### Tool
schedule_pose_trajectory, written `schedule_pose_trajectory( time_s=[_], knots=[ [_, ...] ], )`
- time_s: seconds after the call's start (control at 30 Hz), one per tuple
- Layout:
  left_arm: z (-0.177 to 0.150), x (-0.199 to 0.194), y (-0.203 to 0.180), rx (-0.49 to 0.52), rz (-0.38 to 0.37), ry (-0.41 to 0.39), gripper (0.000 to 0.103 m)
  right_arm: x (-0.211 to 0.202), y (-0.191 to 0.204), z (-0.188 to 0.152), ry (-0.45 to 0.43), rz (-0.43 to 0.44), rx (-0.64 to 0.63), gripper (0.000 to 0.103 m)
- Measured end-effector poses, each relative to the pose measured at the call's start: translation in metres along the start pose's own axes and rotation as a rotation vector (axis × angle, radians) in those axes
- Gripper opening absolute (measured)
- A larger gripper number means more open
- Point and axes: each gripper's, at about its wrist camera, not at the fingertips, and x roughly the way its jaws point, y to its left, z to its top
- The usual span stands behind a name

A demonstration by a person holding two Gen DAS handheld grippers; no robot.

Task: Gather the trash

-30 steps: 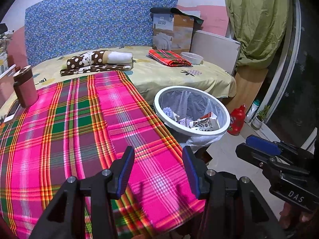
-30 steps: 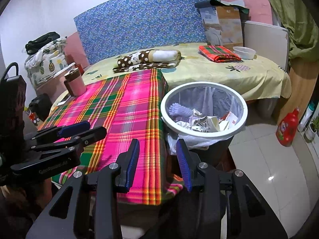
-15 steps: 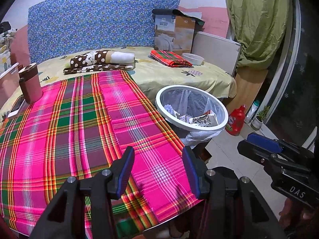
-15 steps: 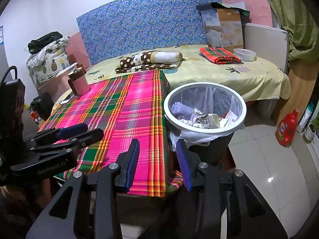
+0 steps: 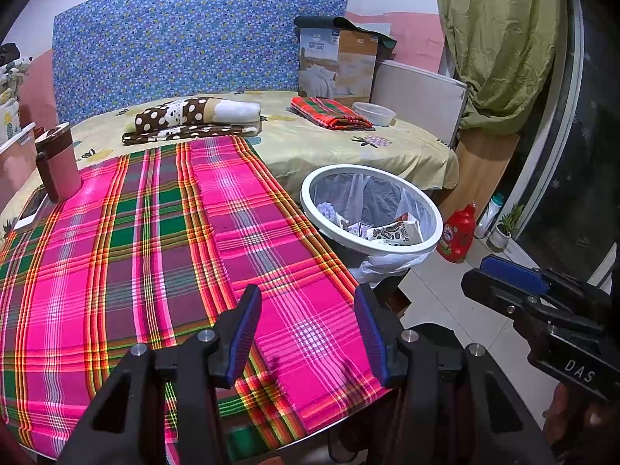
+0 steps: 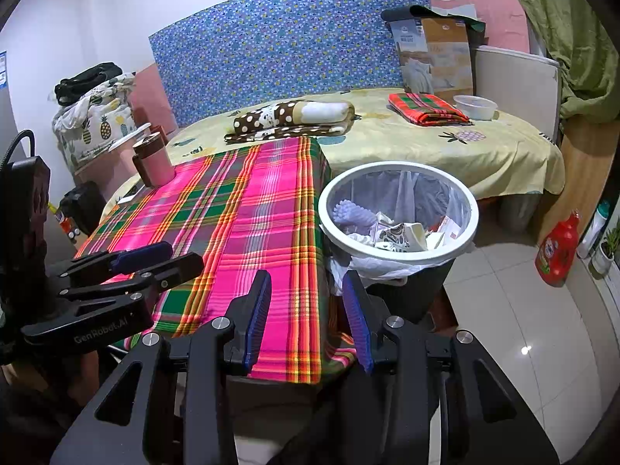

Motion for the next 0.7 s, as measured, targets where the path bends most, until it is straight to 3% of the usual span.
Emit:
schedule_pose_trajectory(
  time_s=[0.7],
  knots=[
    [0.0001,0.0007,0.0007,0.001,-0.001,0.003,0.052,0.0003,-0.0012,0.0005,0.000,0.000,0.000,0.041]
  ],
)
